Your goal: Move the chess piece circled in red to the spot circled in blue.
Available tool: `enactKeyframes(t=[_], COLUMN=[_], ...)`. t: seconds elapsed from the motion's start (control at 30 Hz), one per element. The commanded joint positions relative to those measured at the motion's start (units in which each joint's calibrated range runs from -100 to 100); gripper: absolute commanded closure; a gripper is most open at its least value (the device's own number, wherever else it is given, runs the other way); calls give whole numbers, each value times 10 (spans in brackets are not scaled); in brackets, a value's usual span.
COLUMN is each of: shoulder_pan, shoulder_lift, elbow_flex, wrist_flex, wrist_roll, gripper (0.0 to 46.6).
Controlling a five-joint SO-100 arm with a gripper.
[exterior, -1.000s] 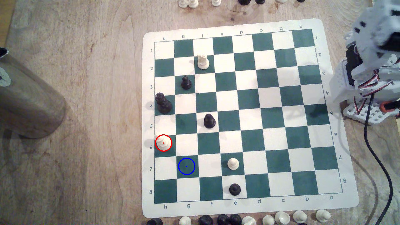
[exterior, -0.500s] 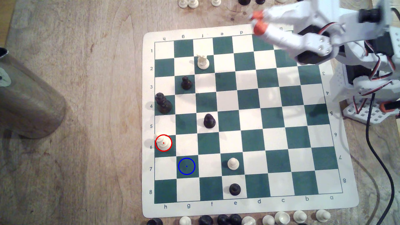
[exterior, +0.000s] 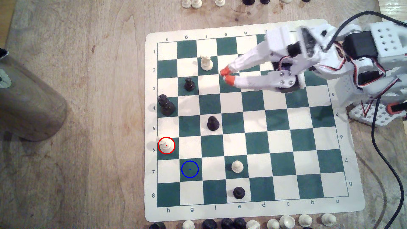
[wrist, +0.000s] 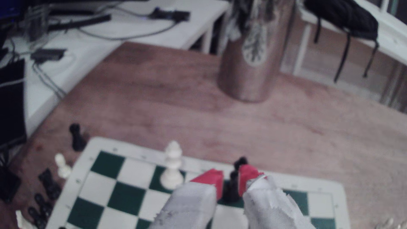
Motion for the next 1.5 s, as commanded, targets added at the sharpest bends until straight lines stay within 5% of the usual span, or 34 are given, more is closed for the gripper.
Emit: enactKeyframes(t=[0.0,0.23,0.67,1.47], shoulder_pan=[-15,-45,-59,-53], shoulder_lift=[90,214,439,688], elbow_flex=[-118,-187,-358,-529], wrist_flex=[2,-13,63,-17], wrist_roll=[0,-2,-43,-59], gripper=[344,338,340,335])
